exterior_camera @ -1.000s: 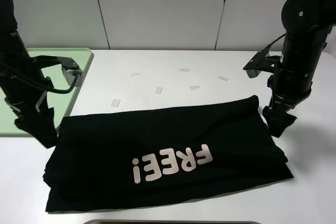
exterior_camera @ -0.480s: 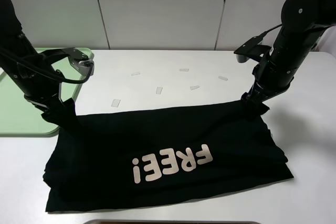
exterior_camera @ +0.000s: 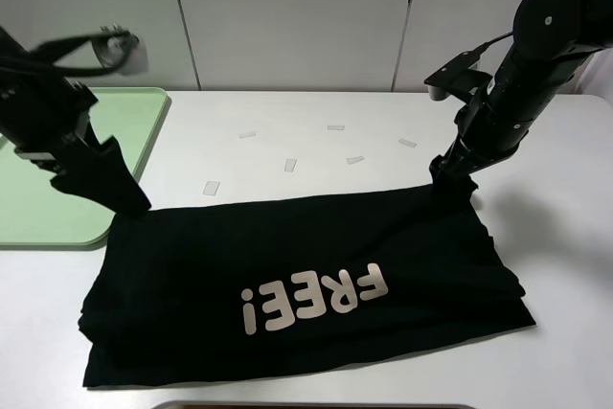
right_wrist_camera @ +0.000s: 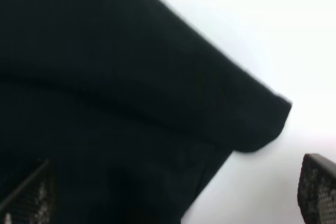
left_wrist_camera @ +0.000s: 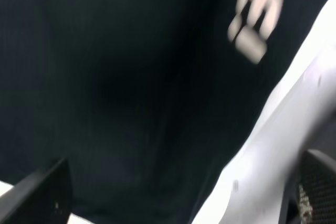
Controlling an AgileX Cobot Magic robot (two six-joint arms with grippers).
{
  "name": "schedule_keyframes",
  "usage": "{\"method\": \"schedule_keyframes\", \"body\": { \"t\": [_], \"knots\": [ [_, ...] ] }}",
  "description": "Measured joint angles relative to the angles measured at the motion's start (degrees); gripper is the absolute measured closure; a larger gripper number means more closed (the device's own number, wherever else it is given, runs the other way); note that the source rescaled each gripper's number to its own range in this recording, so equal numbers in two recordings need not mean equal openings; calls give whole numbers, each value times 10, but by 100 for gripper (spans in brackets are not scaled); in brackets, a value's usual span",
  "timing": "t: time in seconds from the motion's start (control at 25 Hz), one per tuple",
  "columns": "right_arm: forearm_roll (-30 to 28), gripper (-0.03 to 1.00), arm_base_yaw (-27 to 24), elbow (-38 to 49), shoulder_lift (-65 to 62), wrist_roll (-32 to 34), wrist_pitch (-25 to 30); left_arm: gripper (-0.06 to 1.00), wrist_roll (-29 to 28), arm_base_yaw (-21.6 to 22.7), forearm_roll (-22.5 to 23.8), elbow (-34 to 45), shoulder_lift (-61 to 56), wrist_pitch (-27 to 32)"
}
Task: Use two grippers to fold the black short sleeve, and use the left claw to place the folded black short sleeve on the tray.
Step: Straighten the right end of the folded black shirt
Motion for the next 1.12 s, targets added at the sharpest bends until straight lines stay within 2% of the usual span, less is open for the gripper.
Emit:
{"method": "schedule_keyframes", "body": {
  "t": [0.2, 0.36, 0.44, 0.56, 0.76, 0.84, 1.12],
  "knots": [
    [4, -3, 0, 1, 0, 25, -32, 11, 0, 0, -44, 0, -136, 4],
    [4, -3, 0, 1, 0, 31, -35, 11, 0, 0, -46, 0, -322, 37],
    [13, -3, 0, 1, 0, 31, -35, 11, 0, 0, -27, 0, -391, 49],
    [19, -3, 0, 1, 0, 31, -35, 11, -29, 0, 39, 1, -496, 58],
    [26, -3, 0, 1, 0, 33, -37, 11, -189, 0, 128, 21, -623, 29],
    [26, -3, 0, 1, 0, 33, -38, 11, -231, 0, 158, 39, -668, 16],
    [26, -3, 0, 1, 0, 33, -40, 11, -262, 0, 179, 140, -806, -19]
  ]
}}
